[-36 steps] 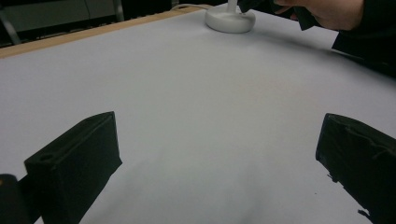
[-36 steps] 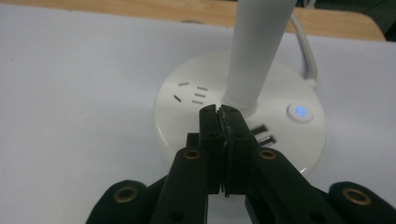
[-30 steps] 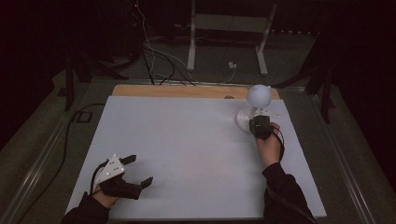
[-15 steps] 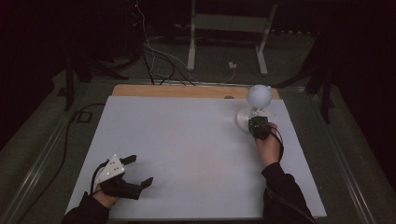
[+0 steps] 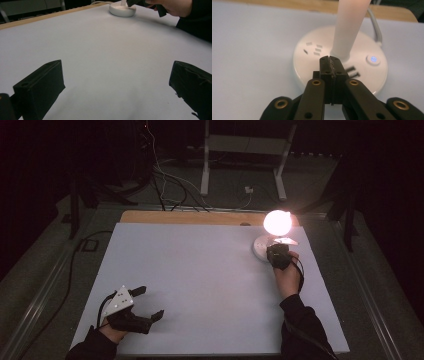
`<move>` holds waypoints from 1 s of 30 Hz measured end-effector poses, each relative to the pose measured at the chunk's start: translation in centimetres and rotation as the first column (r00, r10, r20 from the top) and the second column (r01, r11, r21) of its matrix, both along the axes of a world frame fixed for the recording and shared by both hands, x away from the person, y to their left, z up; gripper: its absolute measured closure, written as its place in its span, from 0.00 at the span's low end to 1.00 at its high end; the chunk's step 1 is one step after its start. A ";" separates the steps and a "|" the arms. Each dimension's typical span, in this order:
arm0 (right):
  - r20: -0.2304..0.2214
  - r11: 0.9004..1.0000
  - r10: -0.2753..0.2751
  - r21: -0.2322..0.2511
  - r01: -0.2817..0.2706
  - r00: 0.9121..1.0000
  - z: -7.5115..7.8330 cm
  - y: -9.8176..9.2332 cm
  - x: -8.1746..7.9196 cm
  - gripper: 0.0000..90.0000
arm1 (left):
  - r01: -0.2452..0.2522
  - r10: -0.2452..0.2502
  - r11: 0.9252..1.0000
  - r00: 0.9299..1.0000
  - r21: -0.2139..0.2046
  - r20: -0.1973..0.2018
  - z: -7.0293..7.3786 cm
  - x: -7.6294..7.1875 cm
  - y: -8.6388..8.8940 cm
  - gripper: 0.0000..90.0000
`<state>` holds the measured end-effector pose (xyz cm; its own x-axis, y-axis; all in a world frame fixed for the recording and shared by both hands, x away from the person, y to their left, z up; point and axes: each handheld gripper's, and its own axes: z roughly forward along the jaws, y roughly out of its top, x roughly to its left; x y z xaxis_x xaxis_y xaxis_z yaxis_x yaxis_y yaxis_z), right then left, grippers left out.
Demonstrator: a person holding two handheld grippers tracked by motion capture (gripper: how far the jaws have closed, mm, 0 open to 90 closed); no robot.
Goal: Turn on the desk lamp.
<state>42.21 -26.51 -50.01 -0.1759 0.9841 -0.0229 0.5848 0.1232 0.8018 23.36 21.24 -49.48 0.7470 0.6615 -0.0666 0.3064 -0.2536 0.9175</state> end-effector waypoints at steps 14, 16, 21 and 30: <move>0.074 0.998 0.058 0.020 -0.060 0.996 2.4 0.6 -1.2 0.75 | -0.001 0.001 1.000 1.000 0.003 -0.002 0.0 0.0 0.0 0.00; 0.085 0.997 0.065 0.034 -0.068 0.994 2.5 0.6 -1.5 0.65 | 0.000 0.000 1.000 1.000 0.004 -0.001 0.0 0.0 0.0 0.00; 0.123 0.986 0.123 0.096 -0.135 0.985 3.3 0.5 -2.6 0.35 | 0.000 0.000 1.000 1.000 0.005 -0.001 0.0 0.0 -0.1 0.00; 0.142 0.979 0.178 0.071 -0.189 0.974 4.1 0.6 -4.2 0.07 | 0.000 0.000 1.000 1.000 0.005 -0.002 0.0 0.0 0.0 0.00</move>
